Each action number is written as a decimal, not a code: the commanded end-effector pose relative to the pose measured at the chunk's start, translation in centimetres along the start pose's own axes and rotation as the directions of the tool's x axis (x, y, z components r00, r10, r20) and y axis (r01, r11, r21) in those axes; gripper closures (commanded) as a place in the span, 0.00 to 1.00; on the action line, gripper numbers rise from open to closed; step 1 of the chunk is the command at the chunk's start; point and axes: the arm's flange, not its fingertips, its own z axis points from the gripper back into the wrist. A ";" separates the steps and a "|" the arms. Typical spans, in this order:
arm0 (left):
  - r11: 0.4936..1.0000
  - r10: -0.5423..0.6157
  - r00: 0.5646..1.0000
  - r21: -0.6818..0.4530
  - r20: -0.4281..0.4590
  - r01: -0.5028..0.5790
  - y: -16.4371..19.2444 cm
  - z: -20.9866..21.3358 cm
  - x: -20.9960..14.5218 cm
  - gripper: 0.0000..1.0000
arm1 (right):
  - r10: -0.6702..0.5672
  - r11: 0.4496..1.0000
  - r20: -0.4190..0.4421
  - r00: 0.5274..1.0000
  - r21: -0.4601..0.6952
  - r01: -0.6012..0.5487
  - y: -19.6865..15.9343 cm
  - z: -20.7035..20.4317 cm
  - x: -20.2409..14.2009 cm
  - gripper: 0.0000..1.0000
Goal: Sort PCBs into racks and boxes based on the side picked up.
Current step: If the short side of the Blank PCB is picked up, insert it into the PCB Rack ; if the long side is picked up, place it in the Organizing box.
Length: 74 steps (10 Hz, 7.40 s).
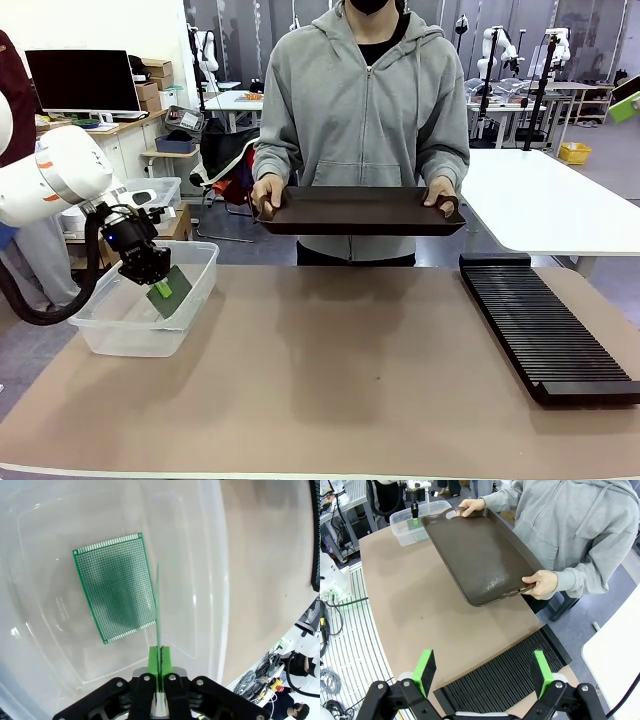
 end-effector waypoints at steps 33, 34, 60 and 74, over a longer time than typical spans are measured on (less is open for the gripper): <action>0.957 -0.251 0.966 0.163 0.055 0.239 0.9 4.6 -1.0 0.00 | 0.007 1.000 0.011 1.000 0.018 -0.008 0.1 -0.2 0.0 0.00; 0.959 -0.247 0.967 0.156 0.057 0.236 0.8 5.0 -1.0 0.00 | 0.007 1.000 0.011 1.000 0.018 -0.008 0.1 -0.2 0.0 0.00; 0.773 -0.634 0.773 0.018 -0.018 0.634 -0.9 18.3 -3.9 0.00 | 0.007 1.000 0.011 1.000 0.018 -0.008 0.1 -0.2 0.0 0.00; 0.698 -0.714 0.592 0.306 0.374 0.648 -10.5 28.8 -11.0 0.00 | 0.007 1.000 0.011 1.000 0.018 -0.008 0.1 -0.2 0.0 0.00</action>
